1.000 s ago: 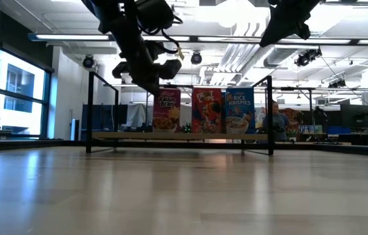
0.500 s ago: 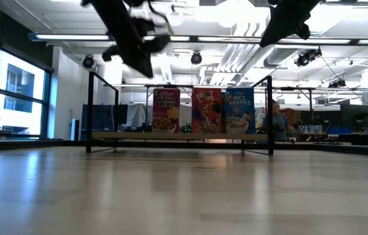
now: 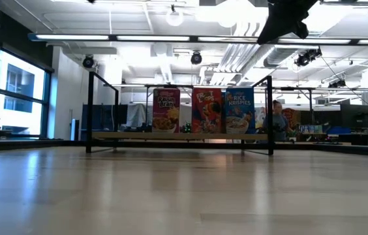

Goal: Stack cereal on shelf
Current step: Put the violet cereal box on the shelf aligned with the other violet cereal box

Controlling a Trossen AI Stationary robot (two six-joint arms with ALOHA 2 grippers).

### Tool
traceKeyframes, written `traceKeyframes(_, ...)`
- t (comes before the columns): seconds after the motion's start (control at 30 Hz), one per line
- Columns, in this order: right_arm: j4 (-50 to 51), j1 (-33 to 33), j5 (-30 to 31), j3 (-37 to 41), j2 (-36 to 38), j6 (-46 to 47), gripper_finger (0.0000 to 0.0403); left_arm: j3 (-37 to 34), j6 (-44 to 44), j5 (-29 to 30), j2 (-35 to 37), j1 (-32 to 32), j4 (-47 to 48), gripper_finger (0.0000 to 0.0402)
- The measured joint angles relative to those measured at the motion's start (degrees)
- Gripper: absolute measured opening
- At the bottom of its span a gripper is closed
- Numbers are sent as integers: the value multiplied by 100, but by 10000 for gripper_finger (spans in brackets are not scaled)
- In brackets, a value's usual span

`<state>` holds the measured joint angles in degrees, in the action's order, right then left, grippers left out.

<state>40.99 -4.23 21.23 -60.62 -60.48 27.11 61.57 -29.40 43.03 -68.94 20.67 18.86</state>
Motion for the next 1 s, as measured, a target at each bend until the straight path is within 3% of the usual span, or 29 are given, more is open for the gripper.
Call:
traceKeyframes(0.17, -283, -2, -325, 0, 1, -134, 0, -338, 158, 434, 3, 718, -572, 0)
traceKeyframes(0.4, -1506, 175, -2103, 0, 1, -1223, 0, -571, 201, 184, 43, 883, -1035, 0)
traceKeyframes(0.63, -1529, 574, -2104, 0, 1, -1183, 0, -571, 660, -782, 72, 660, -1450, 0)
traceKeyframes(0.73, -1365, 736, -1922, 0, 1, -1046, 0, -365, 63, -1067, 120, 490, -1084, 6)
traceKeyframes(0.8, -1291, 828, -1783, 0, 1, -987, 0, -92, -204, -1326, 118, 414, -274, 19)
traceKeyframes(1.0, -1274, 969, -1502, 0, 1, -918, 0, 736, -984, -1940, 84, 430, 2054, 103)
